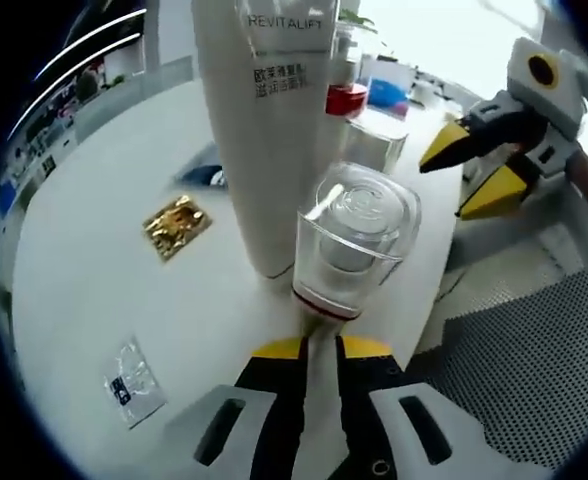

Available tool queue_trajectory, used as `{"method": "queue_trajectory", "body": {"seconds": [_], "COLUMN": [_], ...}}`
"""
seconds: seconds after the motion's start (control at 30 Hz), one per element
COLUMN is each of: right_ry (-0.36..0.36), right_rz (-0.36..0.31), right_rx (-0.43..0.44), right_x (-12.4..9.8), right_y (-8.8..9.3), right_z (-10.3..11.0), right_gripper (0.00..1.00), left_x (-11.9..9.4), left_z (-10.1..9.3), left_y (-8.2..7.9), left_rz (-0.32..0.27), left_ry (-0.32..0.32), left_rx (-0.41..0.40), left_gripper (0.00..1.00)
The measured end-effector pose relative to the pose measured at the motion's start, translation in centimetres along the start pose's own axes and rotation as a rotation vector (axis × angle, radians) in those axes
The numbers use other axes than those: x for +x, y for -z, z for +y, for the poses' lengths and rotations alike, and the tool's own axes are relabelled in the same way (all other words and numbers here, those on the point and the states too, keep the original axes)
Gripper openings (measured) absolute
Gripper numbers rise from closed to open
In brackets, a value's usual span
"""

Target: Arrange the skincare products in the storage area until every visible bottle or jar stands upright without overlapping.

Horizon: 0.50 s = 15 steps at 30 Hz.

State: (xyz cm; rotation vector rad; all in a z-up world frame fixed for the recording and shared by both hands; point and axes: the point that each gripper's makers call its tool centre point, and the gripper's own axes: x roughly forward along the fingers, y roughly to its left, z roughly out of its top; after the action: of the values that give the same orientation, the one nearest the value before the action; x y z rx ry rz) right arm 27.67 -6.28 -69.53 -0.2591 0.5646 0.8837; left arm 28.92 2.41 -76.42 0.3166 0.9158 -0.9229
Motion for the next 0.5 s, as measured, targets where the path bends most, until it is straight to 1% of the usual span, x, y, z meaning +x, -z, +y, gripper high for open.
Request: {"method": "queue_trajectory", "body": {"seconds": [0.07,0.13,0.27,0.33,0.5], "right_ry": [-0.002,0.012,-0.004,-0.006,0.005], "right_rz": [0.019,0.044,0.057,0.077,0.120], "right_rx": [0.013,-0.003,0.007,0.004,0.035], "right_x": [0.4,0.6,1.3,1.8,3.0], "right_y": [0.2,0.3,0.1,0.2,0.6], "right_z": [0.0,0.0,0.3,0.2,-0.3], "right_gripper": [0.23,0.21,0.24,0.24,0.22], "left_x": [0.1,0.2,0.4,0.5,0.7], "left_z": [-0.1,-0.2,0.0,0.0,0.2], "left_y": [-0.1,-0.2,-0.5,-0.7,-1.2], "left_rz": [-0.003,-0.010,-0.035,-0.044,-0.048], "left_ry": [0.003,0.009,0.007,0.010,0.015], "left_rx": [0.001,0.000,-0.019,-0.021,0.006], "left_gripper": [0.08,0.07,0.08,0.08,0.08]}}
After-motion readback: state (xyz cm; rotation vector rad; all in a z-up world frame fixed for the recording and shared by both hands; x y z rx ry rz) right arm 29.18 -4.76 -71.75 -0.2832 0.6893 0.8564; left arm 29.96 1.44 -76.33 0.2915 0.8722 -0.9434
